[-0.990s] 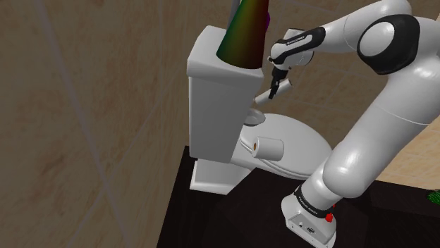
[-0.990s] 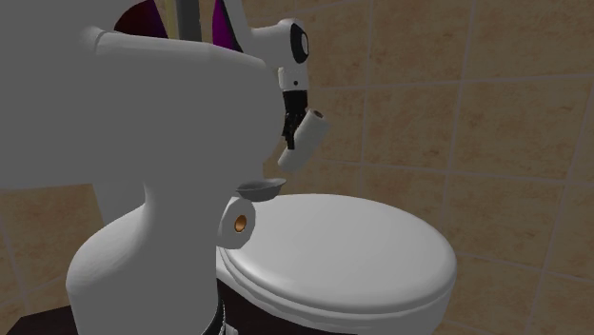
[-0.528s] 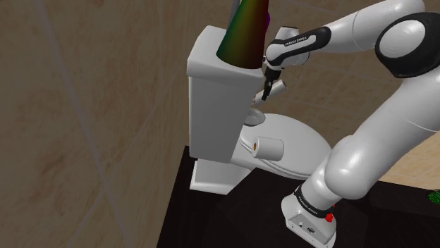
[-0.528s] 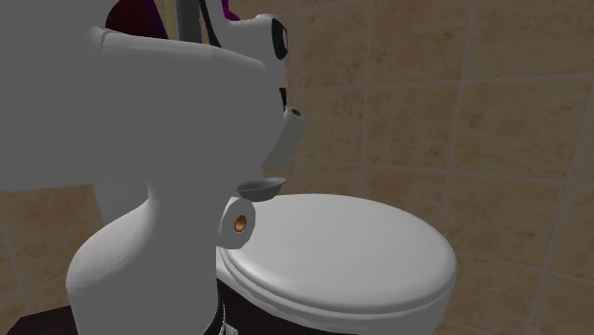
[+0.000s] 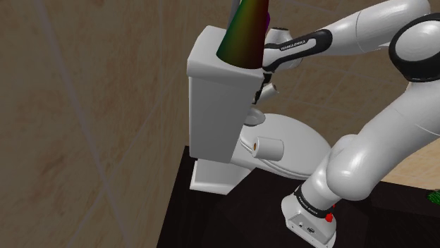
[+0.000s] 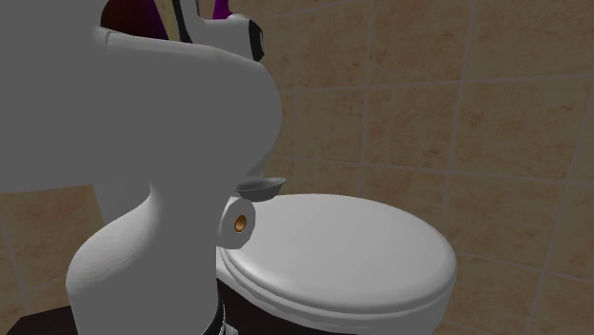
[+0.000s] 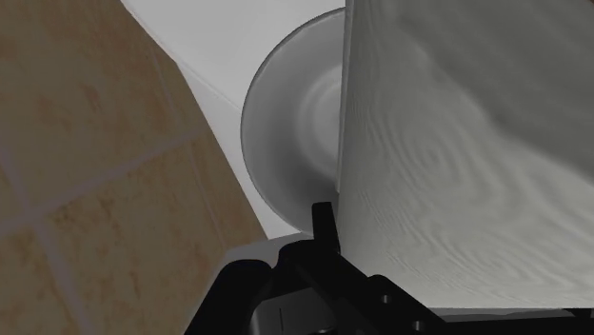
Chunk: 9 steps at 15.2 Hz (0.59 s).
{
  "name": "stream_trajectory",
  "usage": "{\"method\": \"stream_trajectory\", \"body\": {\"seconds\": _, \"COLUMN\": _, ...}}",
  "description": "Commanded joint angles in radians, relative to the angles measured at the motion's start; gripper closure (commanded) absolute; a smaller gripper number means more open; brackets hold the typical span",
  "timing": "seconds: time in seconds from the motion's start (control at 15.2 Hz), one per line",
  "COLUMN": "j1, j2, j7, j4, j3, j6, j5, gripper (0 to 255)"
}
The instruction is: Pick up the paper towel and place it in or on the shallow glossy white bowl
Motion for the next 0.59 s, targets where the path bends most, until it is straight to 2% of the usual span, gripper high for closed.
{"method": "stream_trajectory", "body": {"seconds": 0.0, "j1": 0.006, "j2": 0.024, "j7": 0.004, "j4": -0.019, "j3": 0.005, "j6": 0.026, "j5": 0.002, "gripper": 255}}
{"method": "stream_trajectory", "body": {"seconds": 0.53, "j1": 0.015, "j2": 0.1, "j7": -0.016, "j4": -0.064, "j3": -0.011, "j6": 0.141, "j5": 0.036, "gripper": 255}}
